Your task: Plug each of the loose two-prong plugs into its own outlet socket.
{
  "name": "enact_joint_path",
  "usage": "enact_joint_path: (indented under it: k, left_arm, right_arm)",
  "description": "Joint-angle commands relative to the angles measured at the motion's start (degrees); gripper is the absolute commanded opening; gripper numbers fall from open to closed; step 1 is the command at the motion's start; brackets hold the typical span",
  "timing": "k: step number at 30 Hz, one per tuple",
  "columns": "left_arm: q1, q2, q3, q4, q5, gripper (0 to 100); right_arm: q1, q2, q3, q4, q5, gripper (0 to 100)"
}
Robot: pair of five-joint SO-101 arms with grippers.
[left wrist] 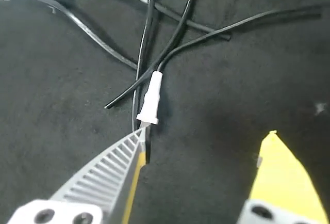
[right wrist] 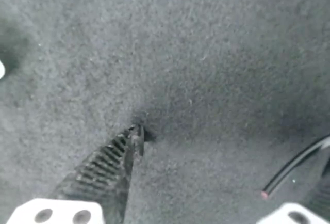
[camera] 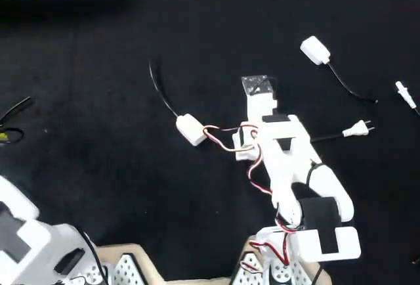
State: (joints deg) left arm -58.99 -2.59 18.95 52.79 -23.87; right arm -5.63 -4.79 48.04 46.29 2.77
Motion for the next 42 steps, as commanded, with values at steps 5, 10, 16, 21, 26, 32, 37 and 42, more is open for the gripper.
enact_joint_path:
  k: [5,10,16,21,26,32,37,42]
  left_arm:
    - [-4.53,7.21,-7.25,-4.57,-6.42,34]
    - [-4.88,10.11,-7.08,-5.01,-8.26,34]
    - [-3.30,13.80,-7.78,-5.80,-9.76,34]
    - [-3.03,16.79,-8.84,-7.91,-10.81,34]
    - [-3.12,19.25,-9.19,-9.93,-13.45,34]
    - [-2.95,19.52,-9.19,-9.93,-13.45,34]
    - [-2.86,19.16,-9.36,-9.93,-13.45,34]
    - [-3.12,19.16,-9.80,-9.76,-13.45,34]
  right_arm:
    - [-1.14,-1.54,-0.22,-1.58,0.35,50.5]
    - [-1.14,-1.54,-0.22,-1.58,0.35,50.5]
    - [-1.14,-1.54,-0.22,-1.58,0.35,50.5]
    - [-1.14,-1.54,-0.31,-1.58,0.35,50.5]
    - [-1.14,-1.54,-0.31,-1.67,0.35,50.5]
    - [-1.23,-1.54,-0.40,-1.67,0.35,50.5]
    - [-1.23,-1.54,-0.40,-1.67,0.35,50.5]
    - [-1.23,-1.54,-0.40,-1.67,0.35,50.5]
